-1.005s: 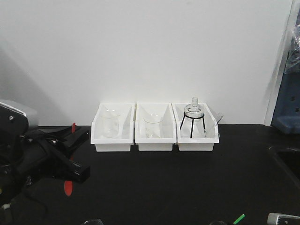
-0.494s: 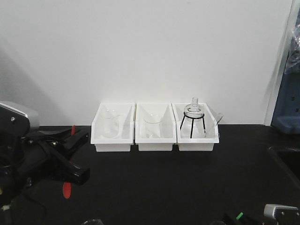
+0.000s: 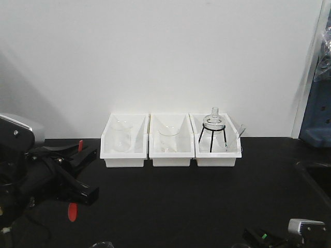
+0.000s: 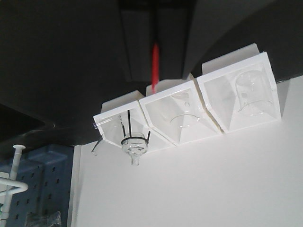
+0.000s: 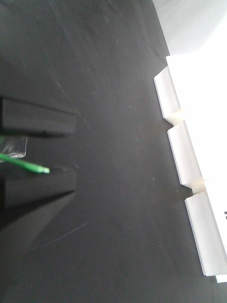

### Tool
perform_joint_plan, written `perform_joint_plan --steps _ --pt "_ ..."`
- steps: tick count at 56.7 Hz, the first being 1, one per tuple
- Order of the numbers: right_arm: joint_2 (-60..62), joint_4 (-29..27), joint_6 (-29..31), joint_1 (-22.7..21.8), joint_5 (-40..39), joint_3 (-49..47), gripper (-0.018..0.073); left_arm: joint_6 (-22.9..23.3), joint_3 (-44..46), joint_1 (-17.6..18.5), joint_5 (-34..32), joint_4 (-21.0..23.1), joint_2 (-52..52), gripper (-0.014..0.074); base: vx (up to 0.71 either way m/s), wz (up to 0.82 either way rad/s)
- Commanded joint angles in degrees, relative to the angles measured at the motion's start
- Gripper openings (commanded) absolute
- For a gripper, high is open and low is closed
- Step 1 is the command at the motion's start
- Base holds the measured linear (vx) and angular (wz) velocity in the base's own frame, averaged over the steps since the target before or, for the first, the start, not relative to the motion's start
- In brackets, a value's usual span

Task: Sort red and green spoons into left cabinet
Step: 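Lower the right gripper onto the green spoon and grasp it, then lift the green spoon out of its beaker with the right gripper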

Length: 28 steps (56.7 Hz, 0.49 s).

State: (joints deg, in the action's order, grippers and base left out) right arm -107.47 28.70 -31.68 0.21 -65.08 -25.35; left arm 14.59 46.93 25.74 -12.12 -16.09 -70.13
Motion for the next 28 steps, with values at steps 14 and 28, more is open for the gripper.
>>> perform_joint_plan --steps 14,28 --pt "2.3 4.5 -1.0 -0.1 -11.7 -1.0 -0.0015 0.2 1.6 0.3 -5.5 0.7 1.8 -0.0004 0.00 0.00" --pt "7.8 4.8 -1.9 -0.1 -10.8 -1.0 -0.0008 0.2 1.6 0.3 -5.4 0.7 1.8 -0.0004 0.00 0.00"
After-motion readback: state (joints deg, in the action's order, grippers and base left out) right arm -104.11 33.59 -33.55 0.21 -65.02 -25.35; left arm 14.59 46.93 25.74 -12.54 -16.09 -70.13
